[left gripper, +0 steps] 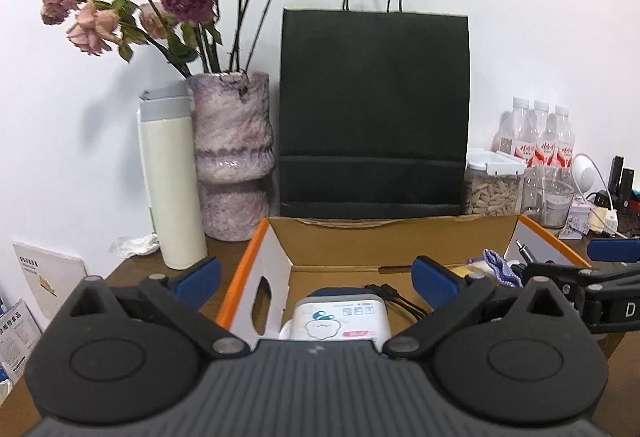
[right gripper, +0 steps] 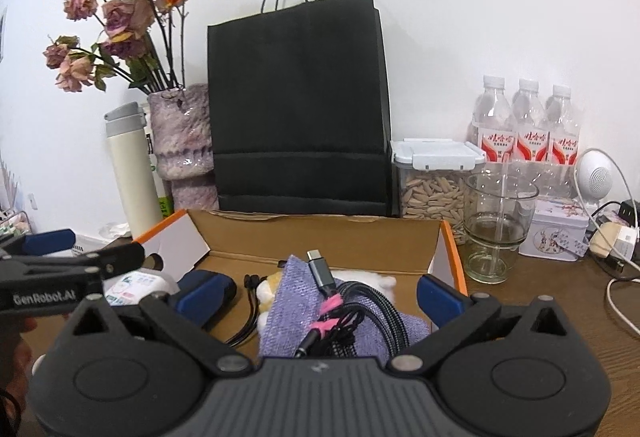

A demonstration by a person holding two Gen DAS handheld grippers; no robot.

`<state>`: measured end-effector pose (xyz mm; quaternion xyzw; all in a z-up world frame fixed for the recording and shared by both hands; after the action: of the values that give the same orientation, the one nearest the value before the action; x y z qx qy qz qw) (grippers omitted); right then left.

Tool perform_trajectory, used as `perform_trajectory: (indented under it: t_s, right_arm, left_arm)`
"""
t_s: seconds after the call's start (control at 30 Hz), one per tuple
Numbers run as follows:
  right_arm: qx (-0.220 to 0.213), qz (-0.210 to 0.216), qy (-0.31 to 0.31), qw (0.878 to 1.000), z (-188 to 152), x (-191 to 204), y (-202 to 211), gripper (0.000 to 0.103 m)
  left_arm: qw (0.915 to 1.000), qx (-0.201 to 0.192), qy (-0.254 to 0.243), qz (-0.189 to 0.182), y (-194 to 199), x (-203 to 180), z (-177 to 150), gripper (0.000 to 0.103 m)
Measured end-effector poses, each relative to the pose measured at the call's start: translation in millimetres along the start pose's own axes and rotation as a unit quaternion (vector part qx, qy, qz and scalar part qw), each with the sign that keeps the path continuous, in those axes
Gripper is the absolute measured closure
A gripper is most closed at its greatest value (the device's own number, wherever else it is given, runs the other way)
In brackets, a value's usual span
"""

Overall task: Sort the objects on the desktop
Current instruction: 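Open both grippers to drop the cable and swab tub into the box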

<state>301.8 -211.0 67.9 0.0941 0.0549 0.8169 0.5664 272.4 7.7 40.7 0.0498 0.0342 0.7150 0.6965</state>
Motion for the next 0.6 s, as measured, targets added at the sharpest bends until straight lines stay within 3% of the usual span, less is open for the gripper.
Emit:
perform_trajectory:
  t_s: [0.33,0.6]
  right_arm:
    - [-0.014,0.011,0.015,1.0,-2,0,50,0.0]
    - [0.051,0.005,0.032,0.998,-40,-12,78,0.0]
  left_arm:
    - [0.9996,-0.023,-0.01,0.015,49,24,2,0.0]
    - [0.9988,0.018,-0.018,0.041,77,54,-21,0.0]
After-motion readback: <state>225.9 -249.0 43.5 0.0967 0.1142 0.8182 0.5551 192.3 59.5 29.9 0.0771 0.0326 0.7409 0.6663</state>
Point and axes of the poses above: each gripper's, at about its wrist camera, not at the fingertips, and y roughly against the way its jaws point, x to its left, z to its top, the point moved 3 cm from there along -y, roughly the way its jaws point, and after that the axes turned 12 degrees about -x, right-handed, at the moved point
